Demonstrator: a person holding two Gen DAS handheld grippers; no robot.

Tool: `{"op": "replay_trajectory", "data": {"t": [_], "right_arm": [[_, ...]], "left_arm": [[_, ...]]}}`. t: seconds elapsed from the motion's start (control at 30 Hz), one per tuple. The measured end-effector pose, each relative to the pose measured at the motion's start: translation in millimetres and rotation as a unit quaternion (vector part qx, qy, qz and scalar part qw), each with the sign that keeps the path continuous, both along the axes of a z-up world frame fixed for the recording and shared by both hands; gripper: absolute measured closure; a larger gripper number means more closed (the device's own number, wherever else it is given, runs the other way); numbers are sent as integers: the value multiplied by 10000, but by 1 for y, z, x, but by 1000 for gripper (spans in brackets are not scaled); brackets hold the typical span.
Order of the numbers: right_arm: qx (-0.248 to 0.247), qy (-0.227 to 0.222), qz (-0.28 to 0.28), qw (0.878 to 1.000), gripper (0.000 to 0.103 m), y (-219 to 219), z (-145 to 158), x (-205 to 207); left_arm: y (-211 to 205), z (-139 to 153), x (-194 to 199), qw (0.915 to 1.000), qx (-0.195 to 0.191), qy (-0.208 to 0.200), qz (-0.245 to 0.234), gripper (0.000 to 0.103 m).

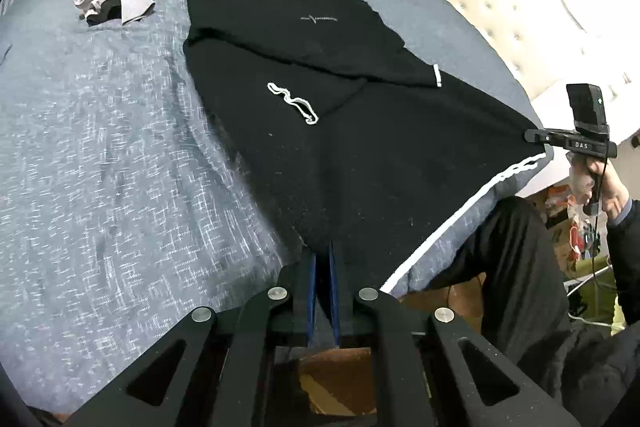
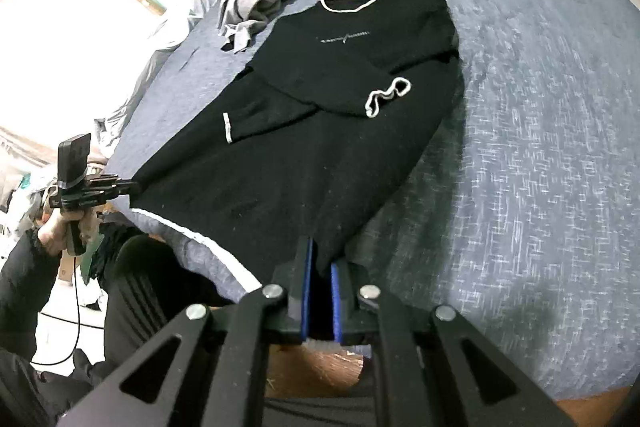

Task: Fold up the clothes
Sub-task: 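Grasp the sweatshirt hem with both tools and lift it toward the collar, then carry the held hem with both tools over the body toward the collar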

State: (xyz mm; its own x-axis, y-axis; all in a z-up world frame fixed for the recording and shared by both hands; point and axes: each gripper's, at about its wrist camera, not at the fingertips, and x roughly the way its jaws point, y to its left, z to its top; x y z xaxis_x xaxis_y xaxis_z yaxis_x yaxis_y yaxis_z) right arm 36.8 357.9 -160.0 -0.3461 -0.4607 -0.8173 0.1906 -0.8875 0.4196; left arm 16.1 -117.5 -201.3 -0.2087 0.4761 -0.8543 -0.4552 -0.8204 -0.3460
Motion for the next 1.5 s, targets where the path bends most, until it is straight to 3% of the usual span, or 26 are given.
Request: {"op": "replay_trajectory", "data": {"t": [0.47, 0.8, 1.1, 1.5], "right_arm": [[53, 331, 501, 9982, 99, -18, 45, 64], [41, 296, 345, 9990, 100, -15, 36, 47], [-178, 397, -72, 9990, 100, 15, 44, -10], [-385, 576, -455, 9966, 100, 47, 53, -152]], "left_arm": [[15, 37, 63, 9989, -142, 261, -369, 97], [23, 32, 41, 9992, -2, 200, -360, 97], [8, 43, -26, 9991, 237, 327, -124, 97], [11, 60, -181, 9969, 563, 471, 283, 97]]}}
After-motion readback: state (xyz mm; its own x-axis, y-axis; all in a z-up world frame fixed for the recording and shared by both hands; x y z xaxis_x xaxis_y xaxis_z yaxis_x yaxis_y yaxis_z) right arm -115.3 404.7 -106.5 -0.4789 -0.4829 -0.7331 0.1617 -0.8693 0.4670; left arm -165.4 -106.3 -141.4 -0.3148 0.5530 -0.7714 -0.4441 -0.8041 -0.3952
